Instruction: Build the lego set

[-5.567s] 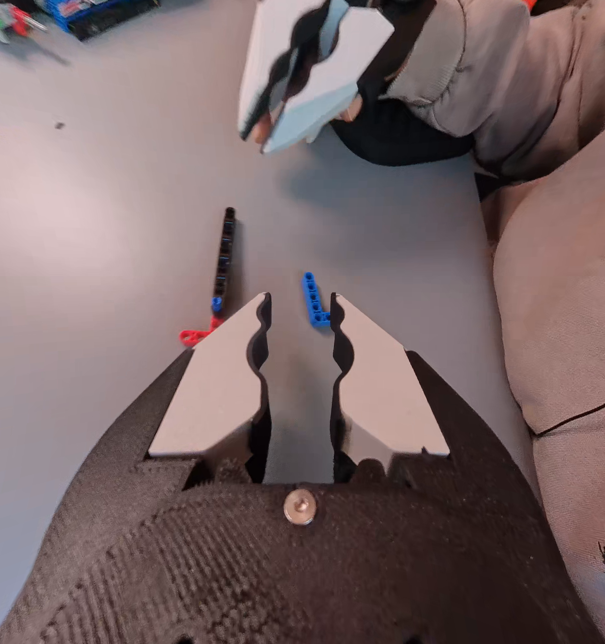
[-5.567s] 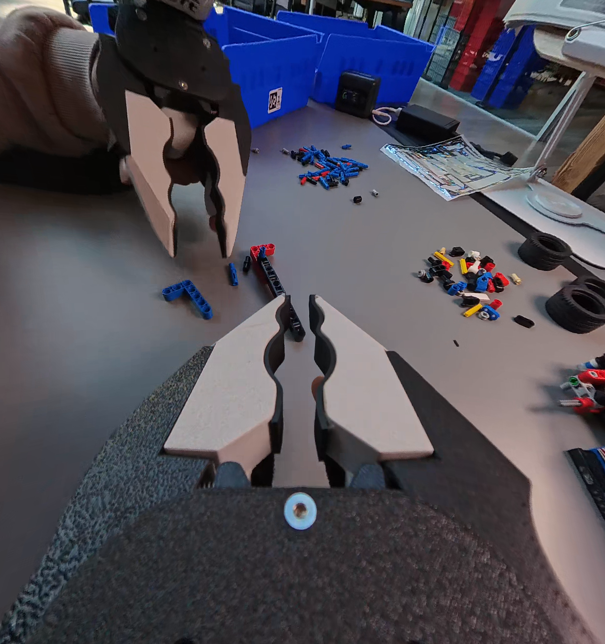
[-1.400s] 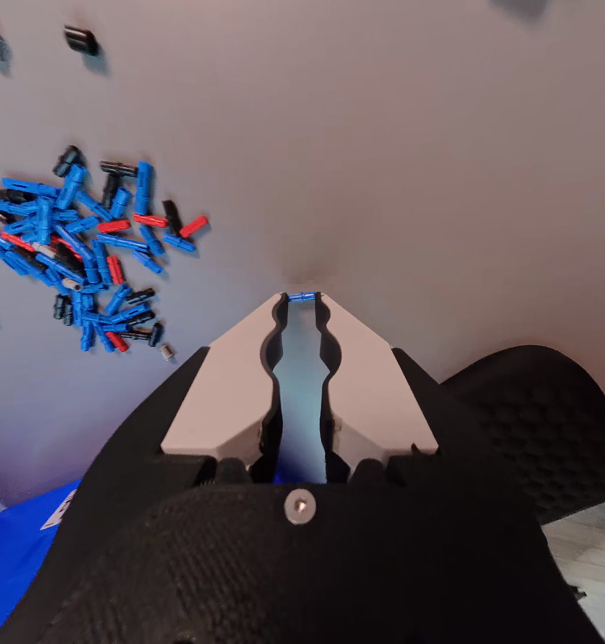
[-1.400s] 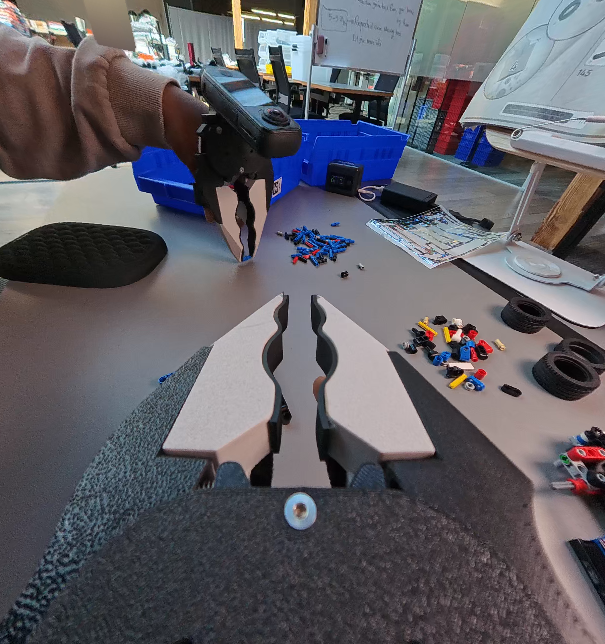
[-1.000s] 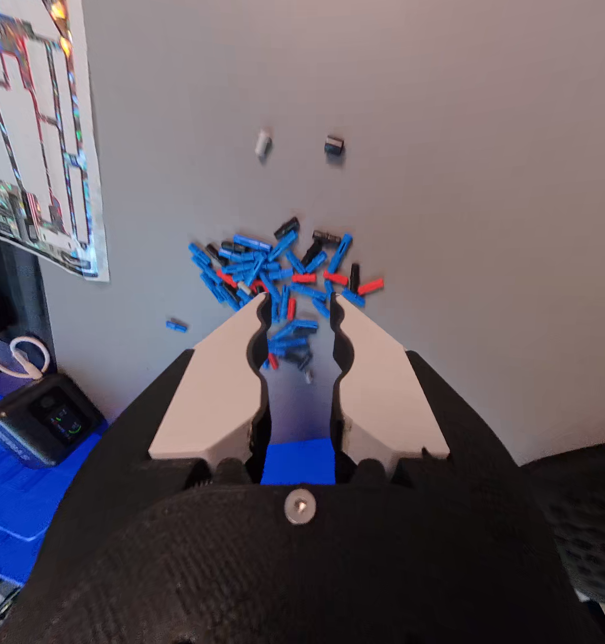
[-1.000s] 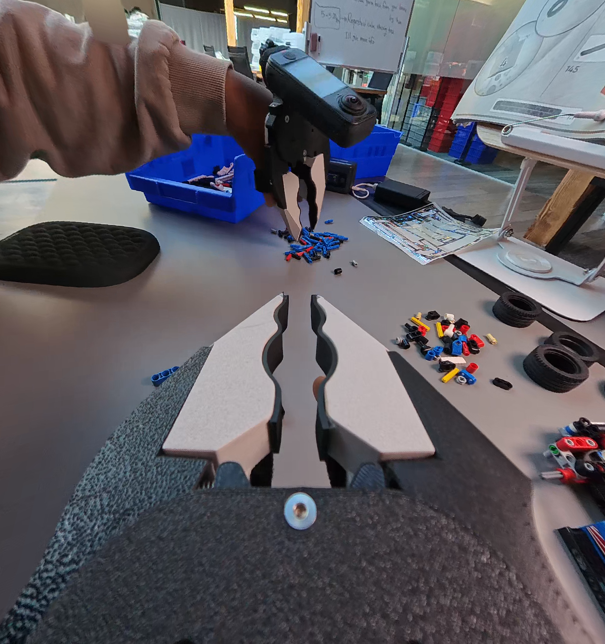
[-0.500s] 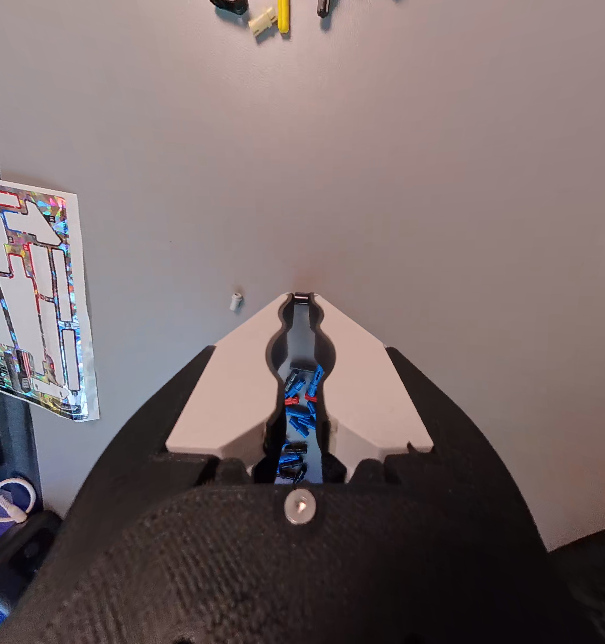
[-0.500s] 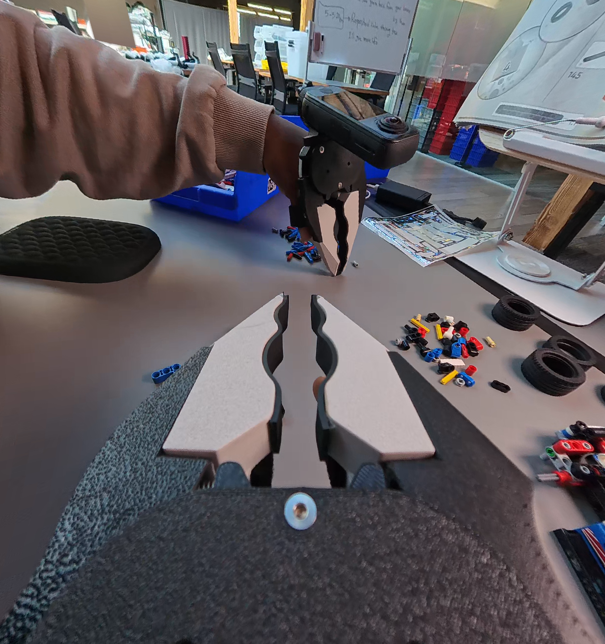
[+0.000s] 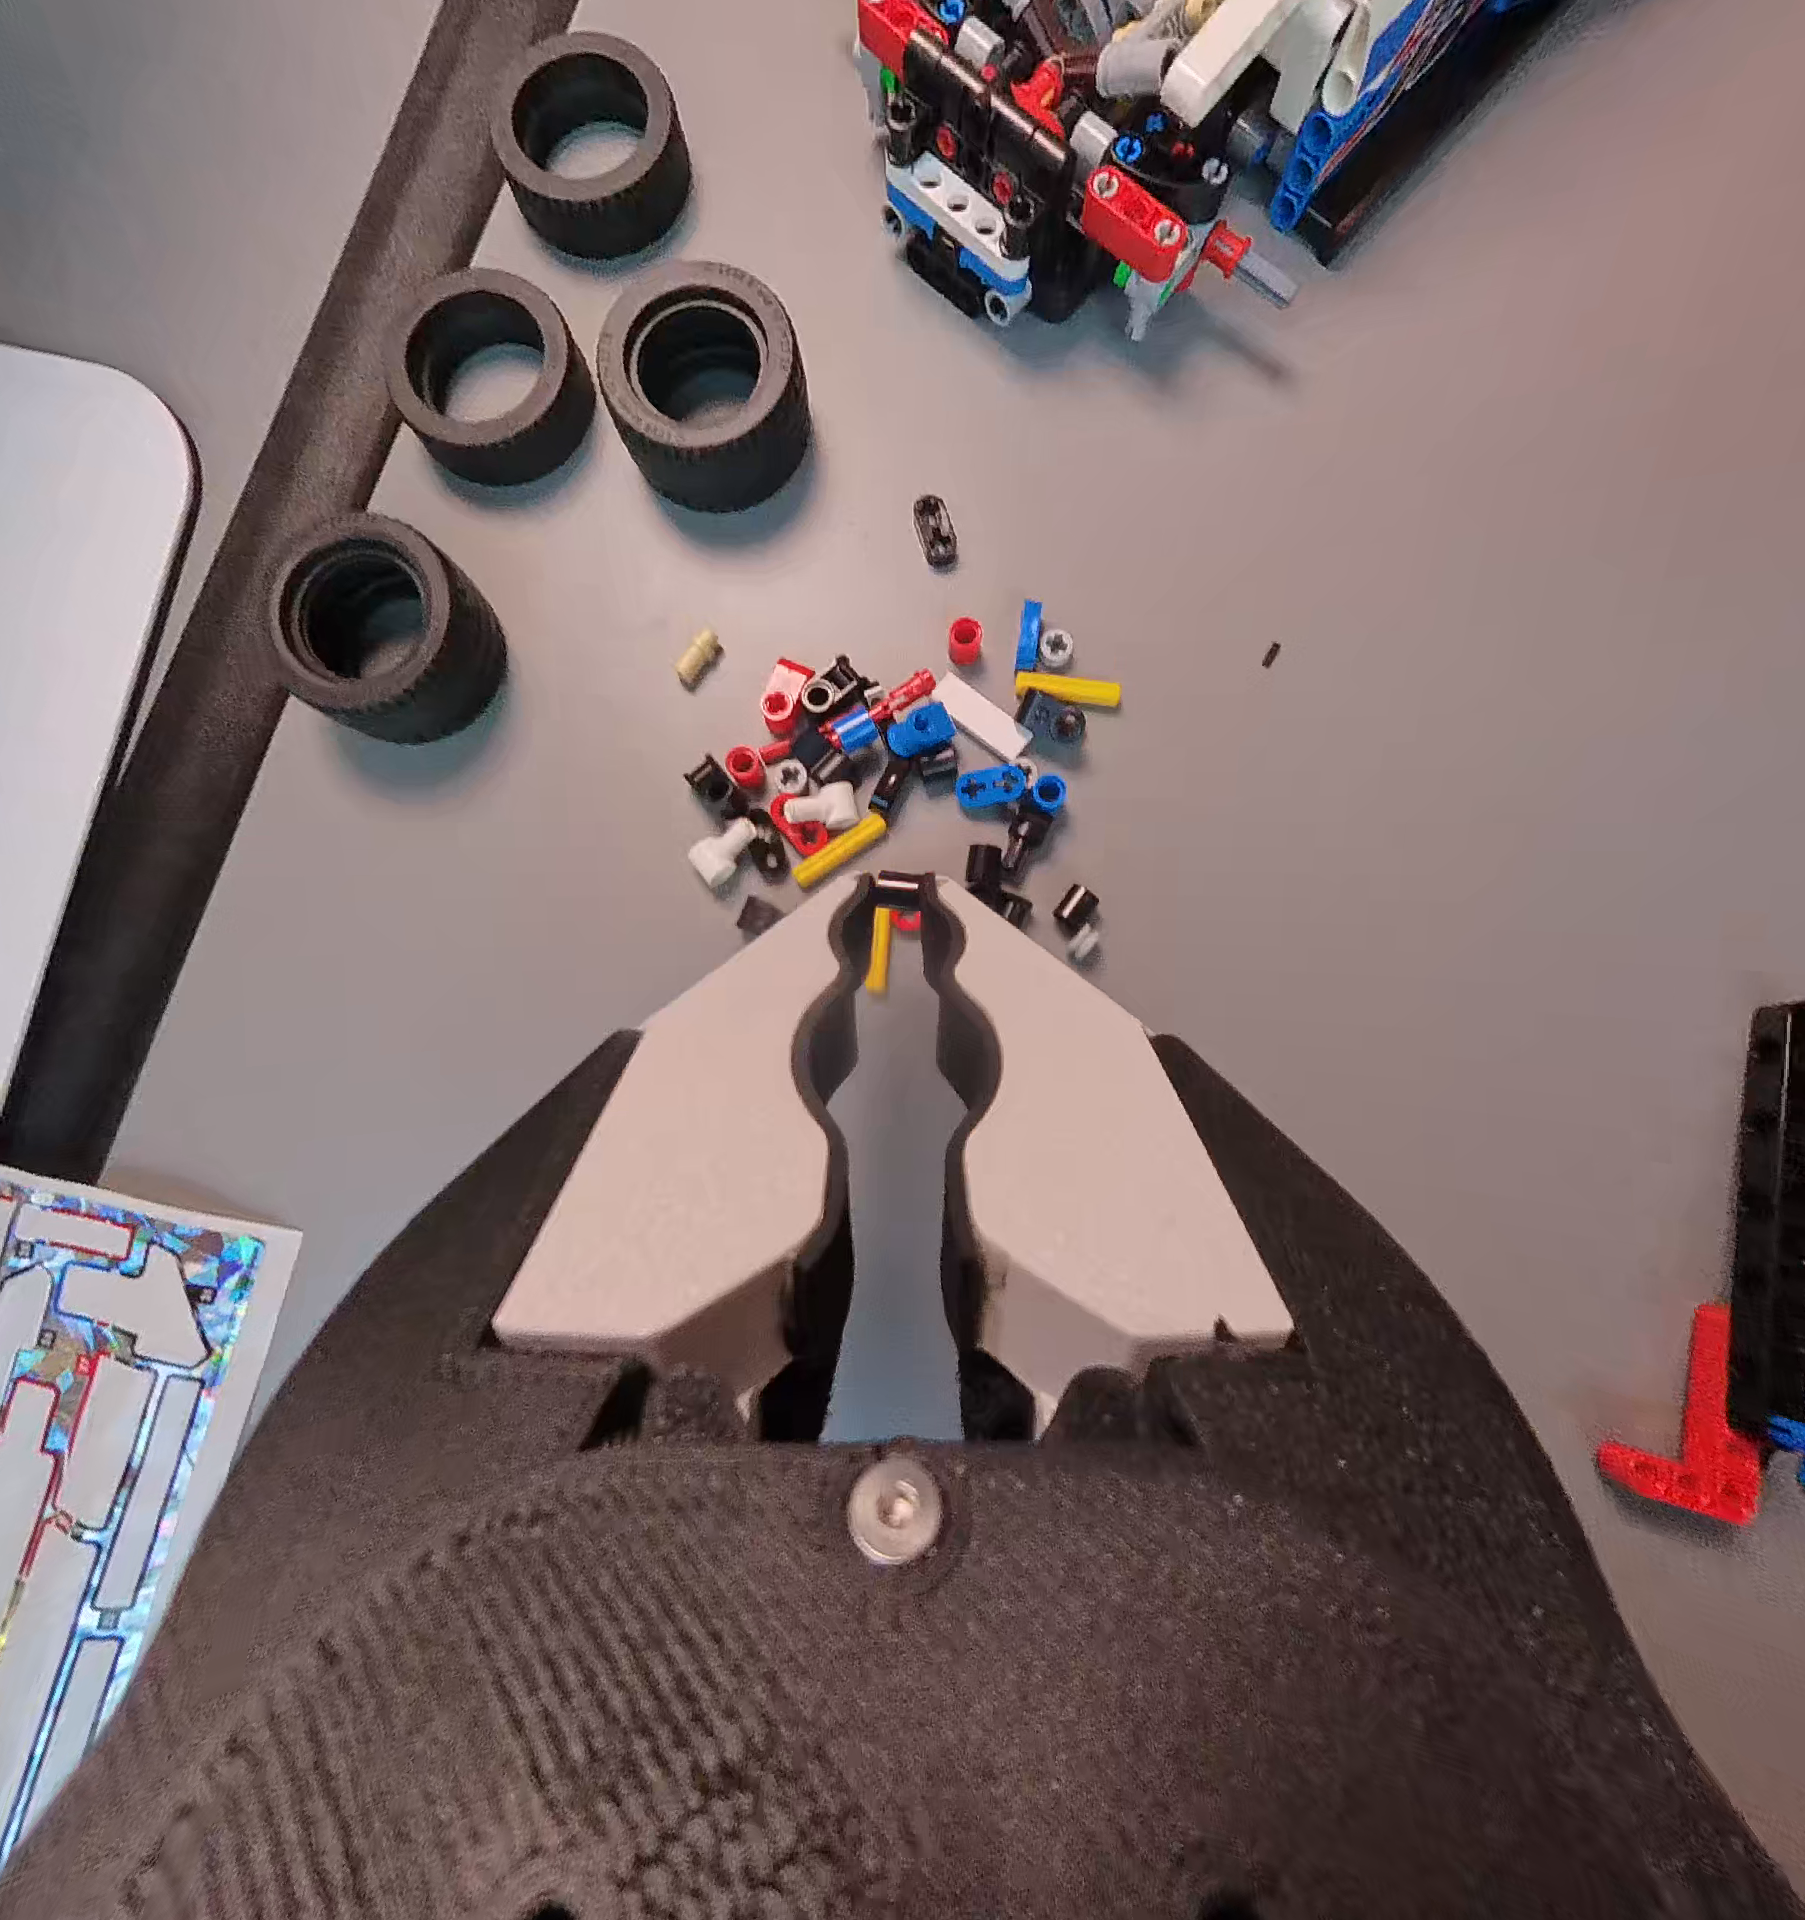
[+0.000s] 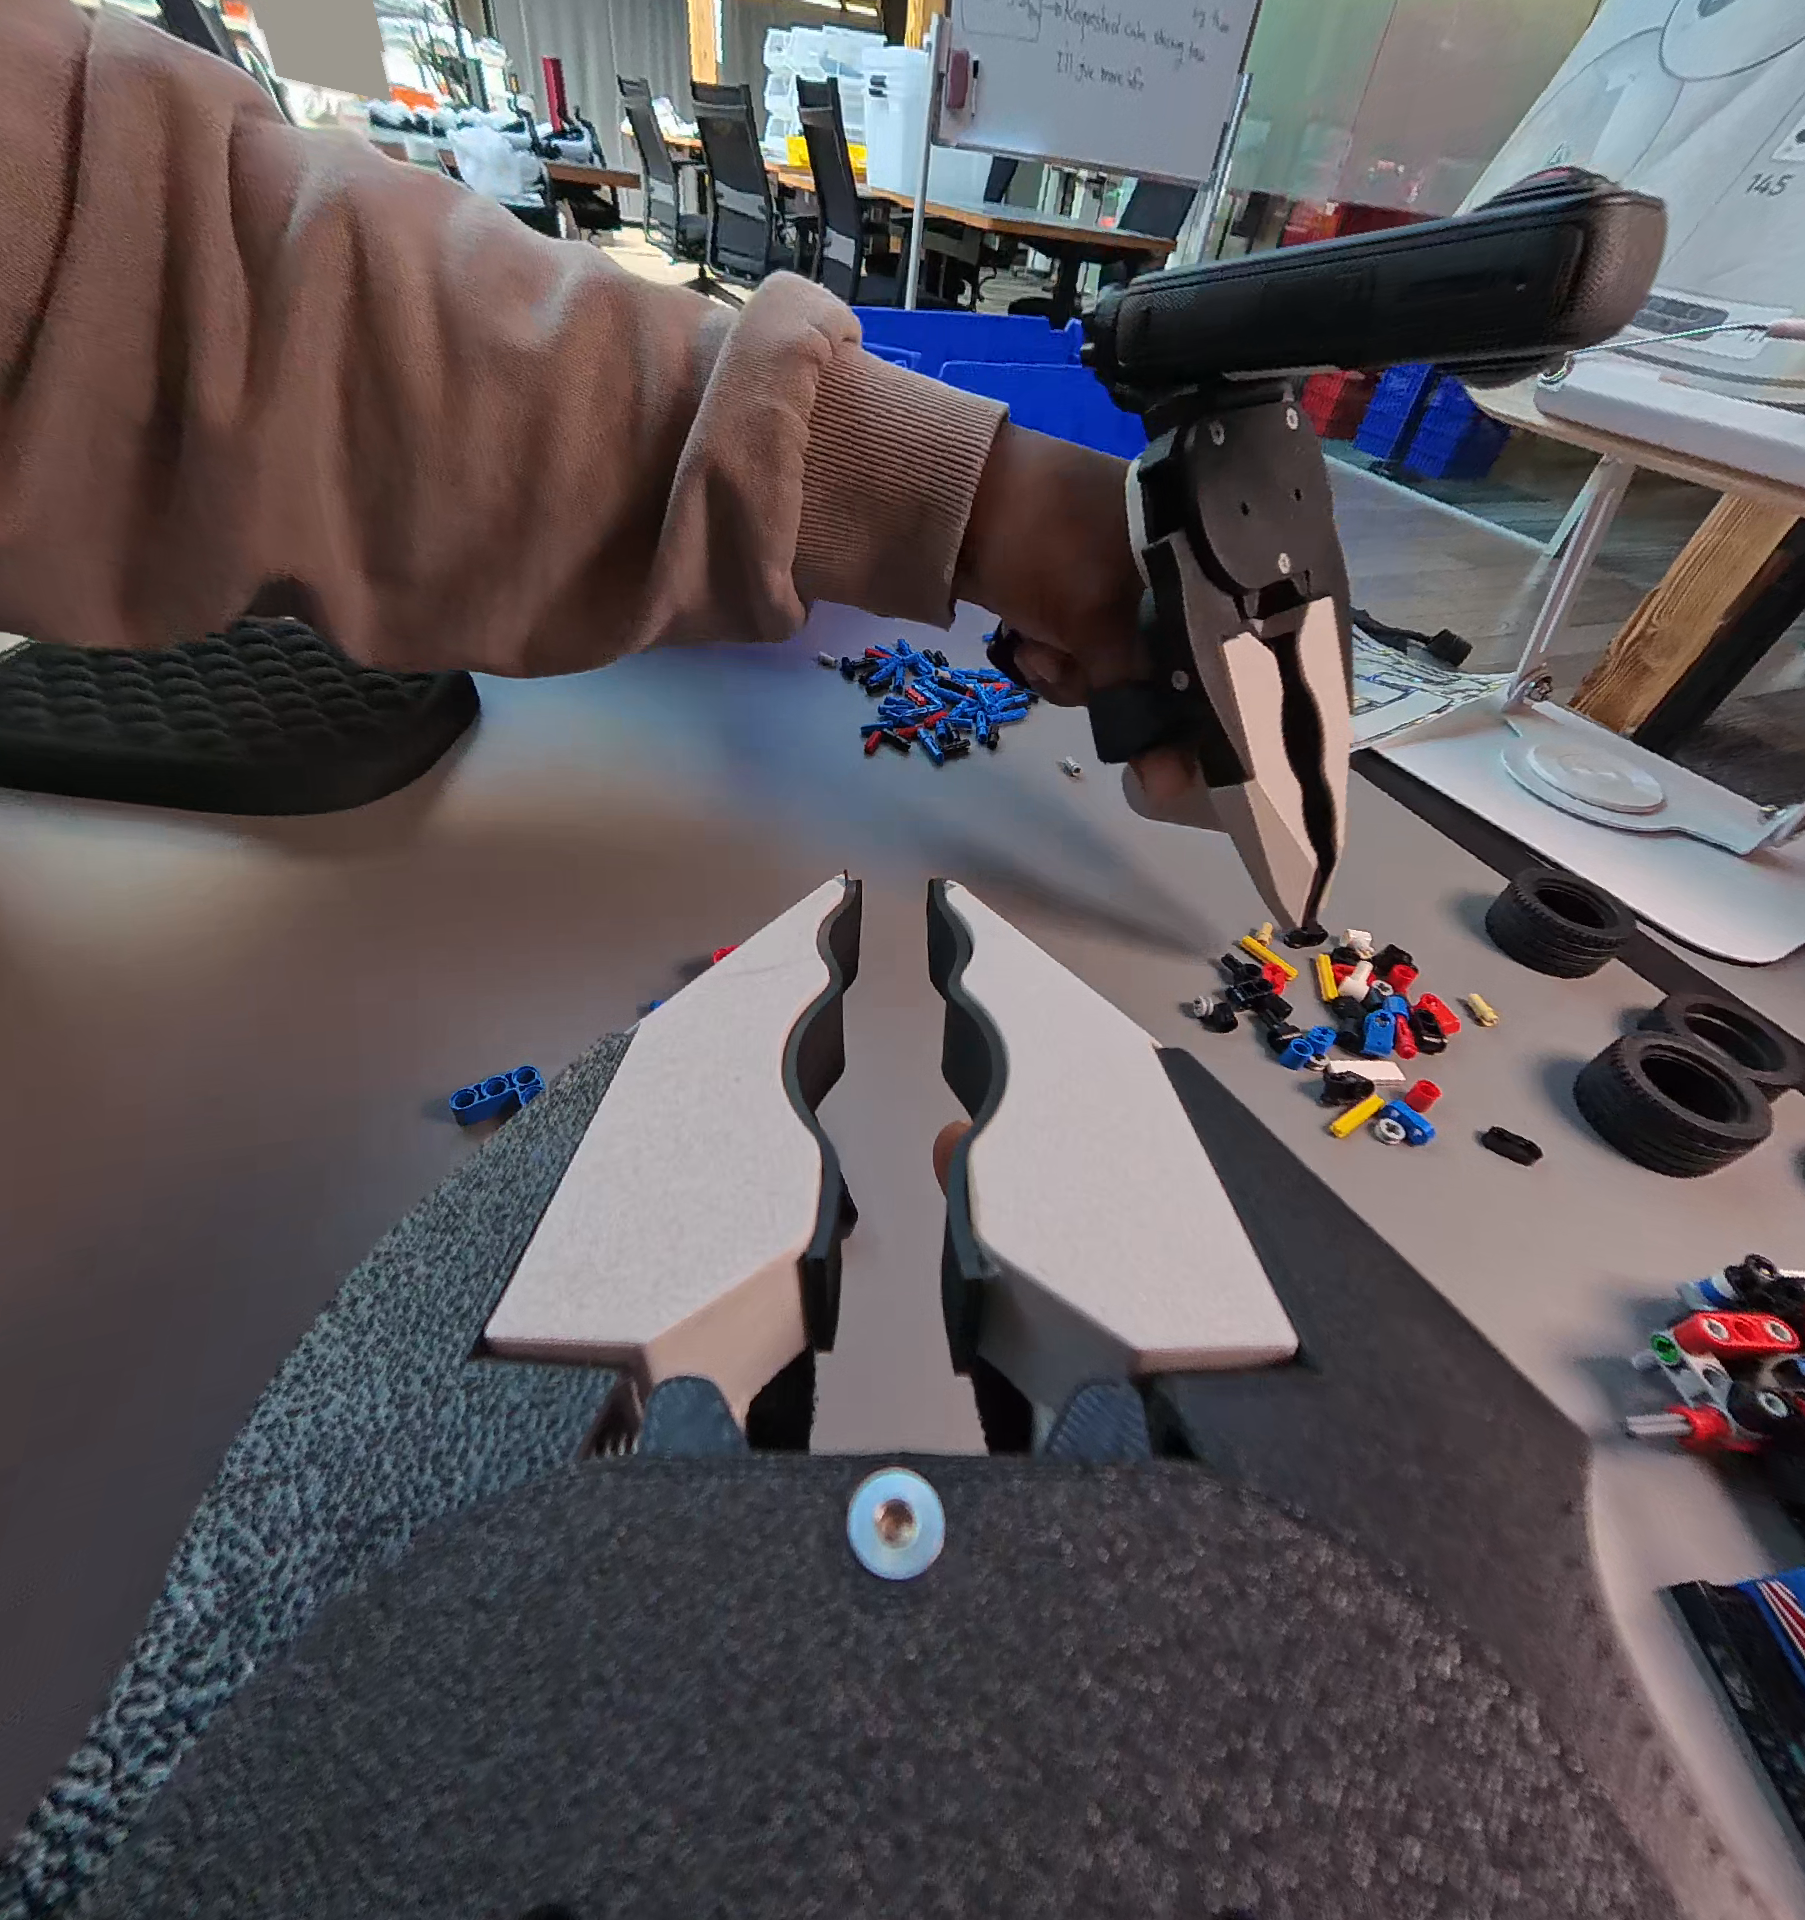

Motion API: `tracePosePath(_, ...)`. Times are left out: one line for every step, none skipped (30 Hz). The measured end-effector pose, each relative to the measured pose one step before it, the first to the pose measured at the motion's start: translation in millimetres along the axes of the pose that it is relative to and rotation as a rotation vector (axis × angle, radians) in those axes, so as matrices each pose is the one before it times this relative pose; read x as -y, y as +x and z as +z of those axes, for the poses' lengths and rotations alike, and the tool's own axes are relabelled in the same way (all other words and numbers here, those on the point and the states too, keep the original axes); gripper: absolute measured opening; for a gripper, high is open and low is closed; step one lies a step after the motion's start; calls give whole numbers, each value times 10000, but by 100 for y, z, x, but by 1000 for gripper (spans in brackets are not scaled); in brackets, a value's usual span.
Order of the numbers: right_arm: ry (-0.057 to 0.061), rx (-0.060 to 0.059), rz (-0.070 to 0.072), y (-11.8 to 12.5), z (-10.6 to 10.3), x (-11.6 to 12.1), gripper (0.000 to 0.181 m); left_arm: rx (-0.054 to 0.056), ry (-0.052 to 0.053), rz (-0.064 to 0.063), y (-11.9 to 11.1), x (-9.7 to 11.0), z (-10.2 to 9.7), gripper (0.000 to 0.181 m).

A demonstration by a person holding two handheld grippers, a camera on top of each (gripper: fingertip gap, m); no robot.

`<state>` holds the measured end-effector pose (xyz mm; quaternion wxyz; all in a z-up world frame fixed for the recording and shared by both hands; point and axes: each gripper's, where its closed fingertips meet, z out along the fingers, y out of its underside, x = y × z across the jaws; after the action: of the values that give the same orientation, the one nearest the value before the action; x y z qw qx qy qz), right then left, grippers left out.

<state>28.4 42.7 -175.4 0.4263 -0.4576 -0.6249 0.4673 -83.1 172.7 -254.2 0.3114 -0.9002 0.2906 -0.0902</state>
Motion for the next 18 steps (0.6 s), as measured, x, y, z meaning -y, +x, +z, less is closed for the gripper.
tracePosePath(5,10,-22,-56,2,34,11,29,111,64,10,442,221,8)
tracePosePath(-3,9,-27,-51,8,14,11,-13,167,12,30,431,-23,12)
tracePosePath(-13,15,-33,-73,3,14,11,14,215,-44,-93,410,-265,18)
tracePosePath(-11,17,-54,-91,-2,28,11,-7,235,-61,-128,349,-477,23)
tracePosePath(4,9,-68,-100,4,64,11,-13,227,-69,-189,254,-651,28)
tracePosePath(7,23,-61,-125,-6,76,11,76,223,-66,-365,194,-807,30)
tracePosePath(3,36,-50,-156,12,76,11,113,183,-47,-444,96,-911,30)
tracePosePath(5,33,-47,-145,28,51,11,132,75,-37,-513,-87,-1008,29)
tracePosePath(-11,29,-41,-135,31,0,11,201,-49,-30,-676,-286,-1055,28)
tracePosePath(-26,20,-32,-87,45,-42,11,236,-160,-10,-784,-489,-1072,27)
tracePosePath(-27,14,-12,-43,46,-60,11,167,-272,-7,-763,-720,-1024,26)
tracePosePath(-19,19,12,-42,49,-74,11,15,-447,-46,-607,-1047,-886,24)
tracePosePath(-9,27,30,-42,48,-45,11,29,-627,-64,-630,-1381,-692,23)
tracePosePath(-4,29,30,-39,41,-51,11,206,-659,-21,-863,-1513,-472,22)
tracePosePath(-10,23,22,-41,49,-43,11,86,-647,19,-607,-1585,-204,21)
tracePosePath(-21,18,10,-37,48,-76,11,-184,-621,-6,-109,-1557,92,19)
tracePosePath(-24,9,3,-28,46,-70,11,-141,-507,-54,-53,-1345,356,18)
tracePosePath(-29,4,1,-2,40,-89,11,-61,-418,3,-20,-1129,520,19)
